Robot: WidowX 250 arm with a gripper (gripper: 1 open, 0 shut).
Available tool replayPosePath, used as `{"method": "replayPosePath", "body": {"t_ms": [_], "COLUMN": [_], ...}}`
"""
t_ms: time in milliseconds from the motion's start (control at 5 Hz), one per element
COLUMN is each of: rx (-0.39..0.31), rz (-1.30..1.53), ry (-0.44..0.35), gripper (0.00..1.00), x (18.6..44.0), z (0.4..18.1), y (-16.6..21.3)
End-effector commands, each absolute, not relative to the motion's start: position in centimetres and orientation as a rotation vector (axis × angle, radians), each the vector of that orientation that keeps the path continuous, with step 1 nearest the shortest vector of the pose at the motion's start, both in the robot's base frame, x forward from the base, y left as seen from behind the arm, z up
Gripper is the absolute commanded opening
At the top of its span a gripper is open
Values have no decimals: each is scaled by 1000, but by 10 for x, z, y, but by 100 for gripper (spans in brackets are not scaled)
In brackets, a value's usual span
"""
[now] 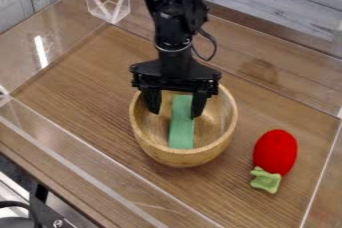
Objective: Remove the green block from the brown bowl and put it on the table
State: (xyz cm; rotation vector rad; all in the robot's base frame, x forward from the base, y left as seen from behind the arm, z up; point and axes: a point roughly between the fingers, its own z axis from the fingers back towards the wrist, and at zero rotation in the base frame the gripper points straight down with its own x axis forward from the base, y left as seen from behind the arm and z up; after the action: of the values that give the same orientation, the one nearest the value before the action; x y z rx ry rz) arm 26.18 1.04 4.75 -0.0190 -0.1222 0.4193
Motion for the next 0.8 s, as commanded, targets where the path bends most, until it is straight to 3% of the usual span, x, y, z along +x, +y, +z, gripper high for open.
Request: {"method": "replayPosePath", "body": {"t_ms": [0,600], "rx": [-17,-14], "rz": [409,416], "ry": [-150,-164], "gripper": [100,100], "x": [267,269], "z": [52,53], "y": [10,11]}}
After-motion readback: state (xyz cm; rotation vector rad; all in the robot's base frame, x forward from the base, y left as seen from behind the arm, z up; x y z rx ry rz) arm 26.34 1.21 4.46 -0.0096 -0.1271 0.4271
